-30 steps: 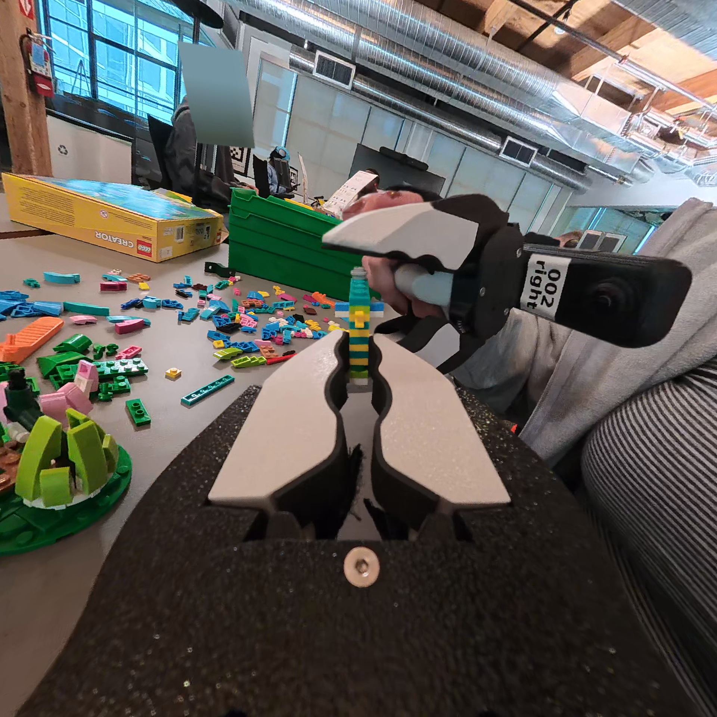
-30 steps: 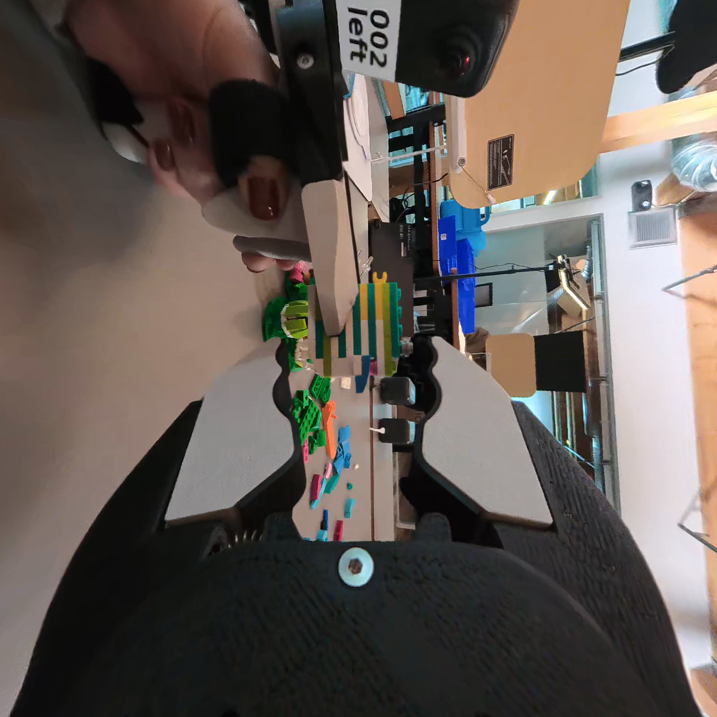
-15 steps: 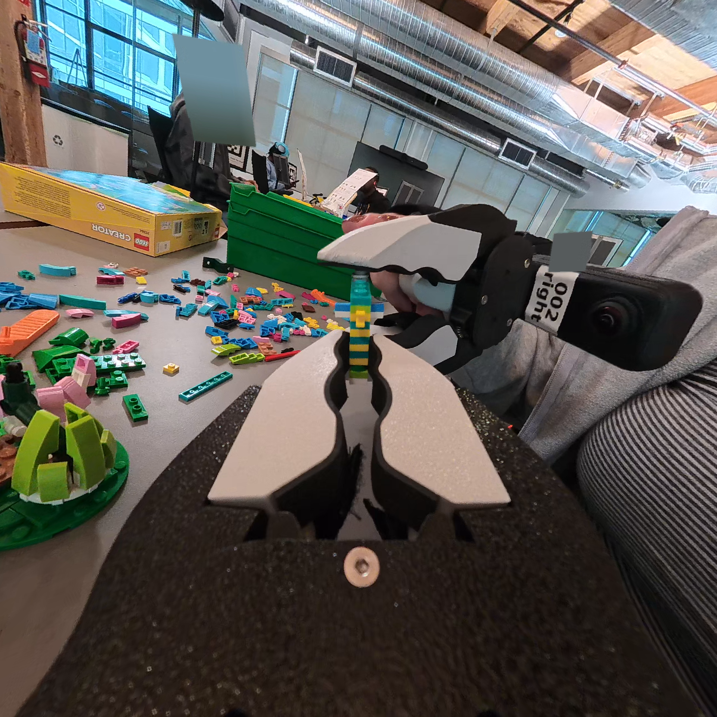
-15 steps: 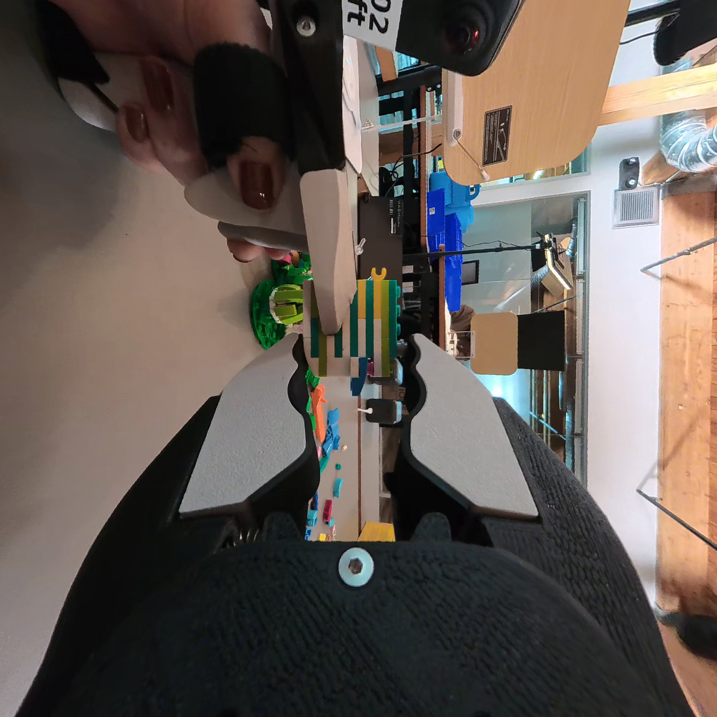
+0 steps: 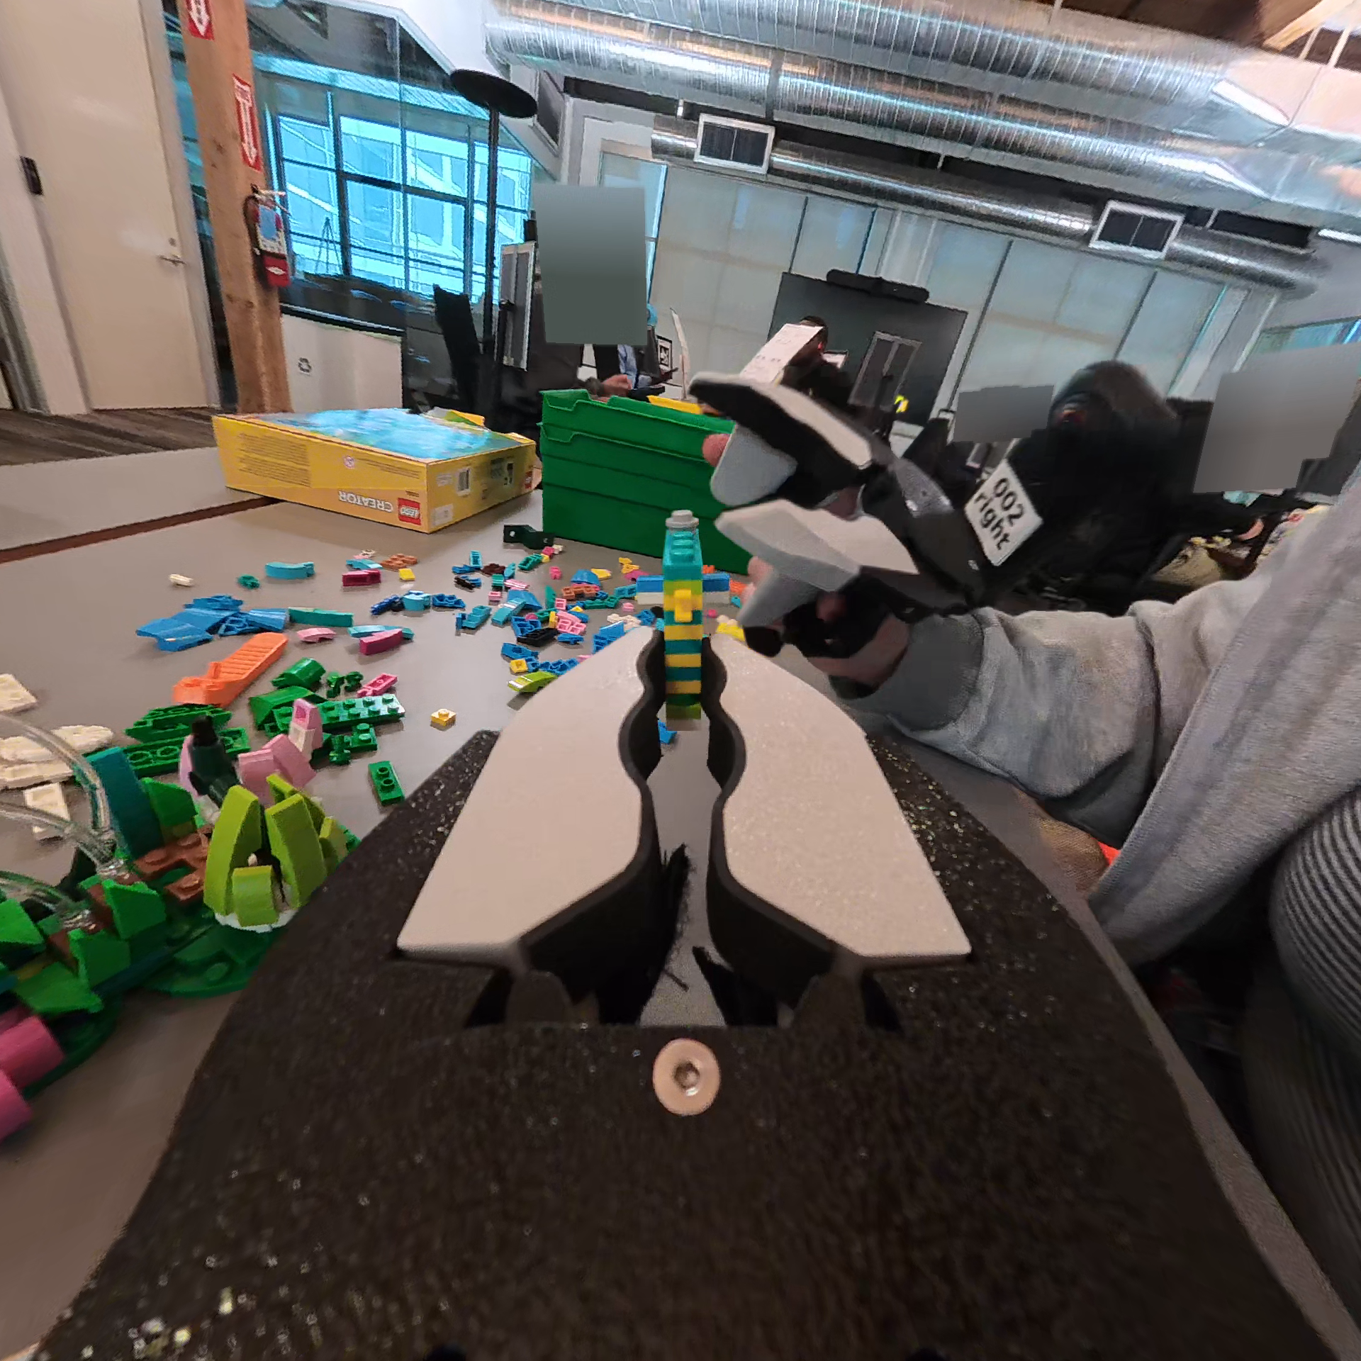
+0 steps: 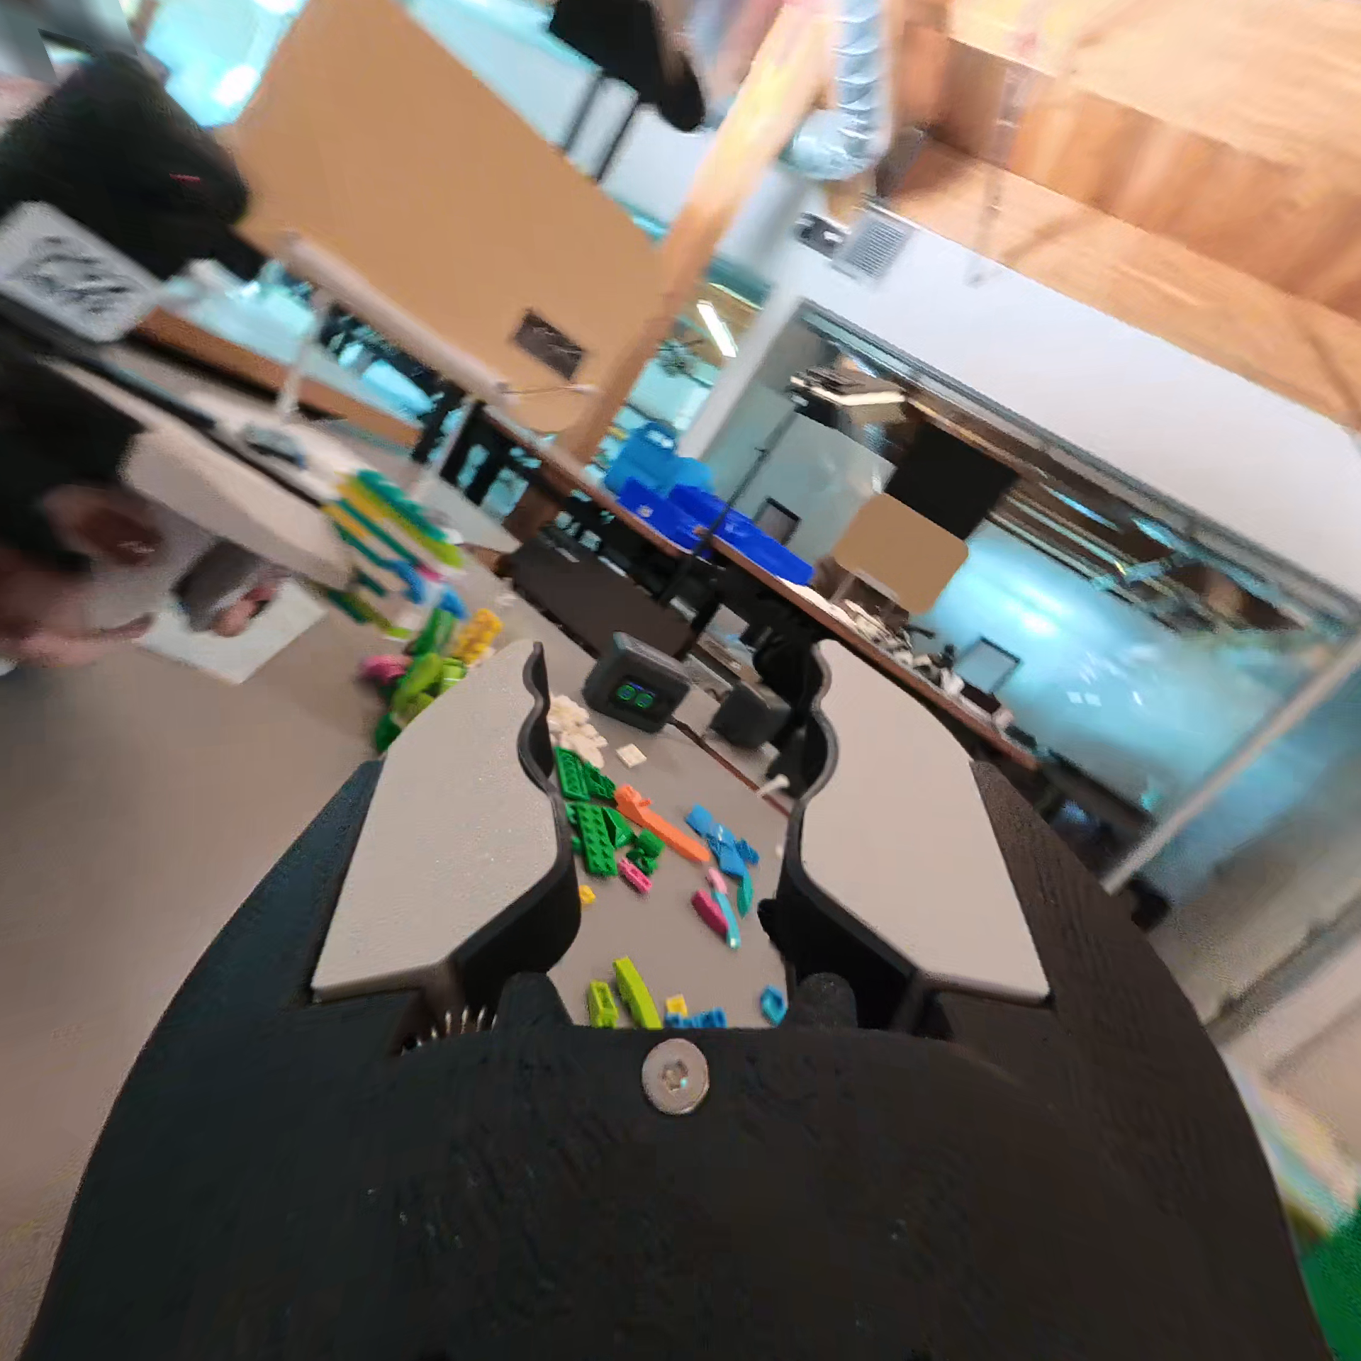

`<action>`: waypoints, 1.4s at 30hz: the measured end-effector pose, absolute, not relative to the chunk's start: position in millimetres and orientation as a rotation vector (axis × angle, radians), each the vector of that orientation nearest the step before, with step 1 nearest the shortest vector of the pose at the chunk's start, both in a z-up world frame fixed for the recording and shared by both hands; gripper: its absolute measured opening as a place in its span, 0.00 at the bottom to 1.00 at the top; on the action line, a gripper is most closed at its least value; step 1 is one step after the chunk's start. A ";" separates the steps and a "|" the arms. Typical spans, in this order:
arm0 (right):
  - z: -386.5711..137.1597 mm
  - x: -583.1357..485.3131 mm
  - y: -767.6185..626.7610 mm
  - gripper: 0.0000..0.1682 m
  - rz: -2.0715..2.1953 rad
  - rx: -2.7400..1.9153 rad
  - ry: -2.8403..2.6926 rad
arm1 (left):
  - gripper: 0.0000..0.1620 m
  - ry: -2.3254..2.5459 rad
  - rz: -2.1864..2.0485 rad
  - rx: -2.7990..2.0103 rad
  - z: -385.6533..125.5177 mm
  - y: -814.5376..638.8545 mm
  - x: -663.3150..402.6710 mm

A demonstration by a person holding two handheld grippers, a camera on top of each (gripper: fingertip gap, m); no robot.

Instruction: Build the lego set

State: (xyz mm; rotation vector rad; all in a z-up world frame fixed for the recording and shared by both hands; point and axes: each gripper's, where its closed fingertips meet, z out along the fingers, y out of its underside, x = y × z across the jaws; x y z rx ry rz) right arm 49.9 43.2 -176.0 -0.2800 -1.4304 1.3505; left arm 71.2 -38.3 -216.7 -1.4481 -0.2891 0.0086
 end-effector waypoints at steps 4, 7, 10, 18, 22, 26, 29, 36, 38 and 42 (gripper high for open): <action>-178.9 39.1 71.7 0.34 1.383 -0.451 -1.327 | 0.05 -0.256 0.059 -1.458 -216.4 -36.7 74.6; -180.2 34.8 77.7 0.30 1.404 -0.509 -1.304 | 0.05 -0.237 0.067 -1.443 -214.3 -37.2 76.0; -182.4 32.2 82.4 0.29 1.434 -0.554 -1.304 | 0.05 -0.266 0.083 -1.420 -212.4 -40.4 71.6; -180.4 26.7 104.6 0.28 1.507 -0.674 -1.234 | 0.05 -0.278 0.095 -1.409 -211.2 -41.8 69.6; -179.5 26.7 106.8 0.27 1.504 -0.677 -1.219 | 0.05 -0.285 0.098 -1.401 -210.6 -42.8 68.6; -179.3 24.7 113.6 0.25 1.485 -0.705 -1.194 | 0.05 -0.304 0.168 -1.381 -208.4 -46.7 64.0; -186.1 19.3 118.0 0.19 1.466 -0.749 -1.224 | 0.05 -0.293 0.334 -1.391 -207.4 -52.7 58.0; -184.4 19.8 121.6 0.17 1.428 -0.743 -1.201 | 0.05 -0.255 0.412 -1.408 -207.9 -51.4 59.9; -183.7 20.0 122.3 0.16 1.426 -0.742 -1.195 | 0.05 -0.266 0.413 -1.395 -206.7 -53.4 58.4; -180.9 20.5 127.6 0.16 1.429 -0.751 -1.161 | 0.05 -0.280 0.403 -1.385 -206.0 -55.1 56.5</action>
